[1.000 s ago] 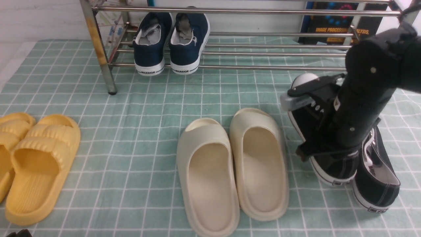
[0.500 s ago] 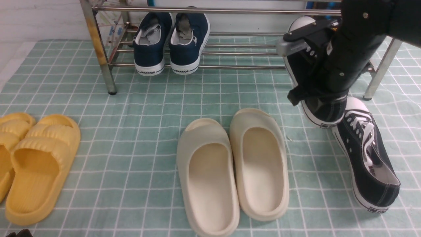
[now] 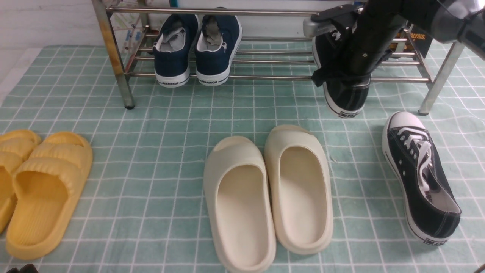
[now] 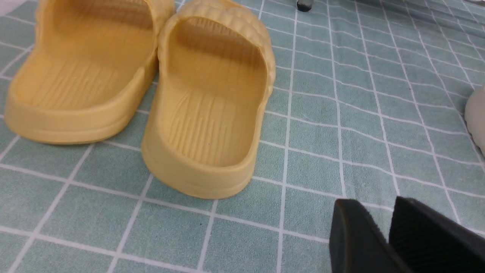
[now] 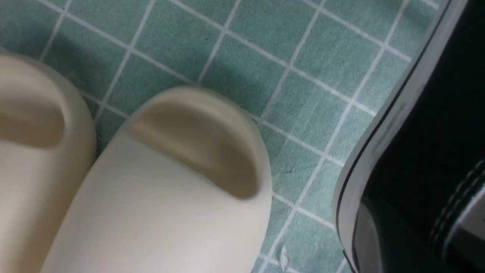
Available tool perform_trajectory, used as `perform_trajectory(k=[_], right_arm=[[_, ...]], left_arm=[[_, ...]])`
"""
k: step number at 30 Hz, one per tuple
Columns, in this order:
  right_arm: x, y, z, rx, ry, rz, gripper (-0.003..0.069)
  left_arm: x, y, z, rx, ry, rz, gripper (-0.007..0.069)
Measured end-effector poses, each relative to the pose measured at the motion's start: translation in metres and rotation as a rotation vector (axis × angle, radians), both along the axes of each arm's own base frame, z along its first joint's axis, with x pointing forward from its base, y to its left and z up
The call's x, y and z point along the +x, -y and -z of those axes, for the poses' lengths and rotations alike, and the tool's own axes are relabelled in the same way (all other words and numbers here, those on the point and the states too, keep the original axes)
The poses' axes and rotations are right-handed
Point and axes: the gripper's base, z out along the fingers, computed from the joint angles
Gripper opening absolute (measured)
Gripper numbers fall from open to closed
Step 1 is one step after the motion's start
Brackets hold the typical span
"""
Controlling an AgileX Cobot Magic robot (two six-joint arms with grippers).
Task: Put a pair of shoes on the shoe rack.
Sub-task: Use the right arm to put a shoe into the shoe rack
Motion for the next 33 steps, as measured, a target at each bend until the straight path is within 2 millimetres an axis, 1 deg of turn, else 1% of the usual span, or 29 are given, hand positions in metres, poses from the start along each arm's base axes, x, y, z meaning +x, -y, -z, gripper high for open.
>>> perform_trajectory(k=[3,7,19,24,28,31,33], right_arm=[[0.006,-0.003,0.004,0.011,0.004,-0.004,0.0022],[0.012,-0.005,0.004,0.022,0.035,-0.004,0.0022],[0.024,-0.007,-0.003,0.061,0.183,0.011,0.0022],[0.026,-0.008,-0.004,0.071,0.201,0.015,0.0034],[0.028,-0.008,-0.003,0.060,0.220,0.015,0.0069],[0.030,-0.006,-0.004,0.050,0.242,0.025,0.0113],[0.030,-0.005,-0.004,0.041,0.244,0.029,0.0155]], left_arm=[[0.000,0.000,0.000,0.000,0.000,0.000,0.0173],[0.000,0.000,0.000,0.000,0.000,0.000,0.0177],[0.000,0.000,0.000,0.000,0.000,0.000,0.0186],[0.000,0.000,0.000,0.000,0.000,0.000,0.0186],[0.000,0.000,0.000,0.000,0.000,0.000,0.0187],[0.000,0.000,0.000,0.000,0.000,0.000,0.0190],[0.000,0.000,0.000,0.000,0.000,0.000,0.0191]])
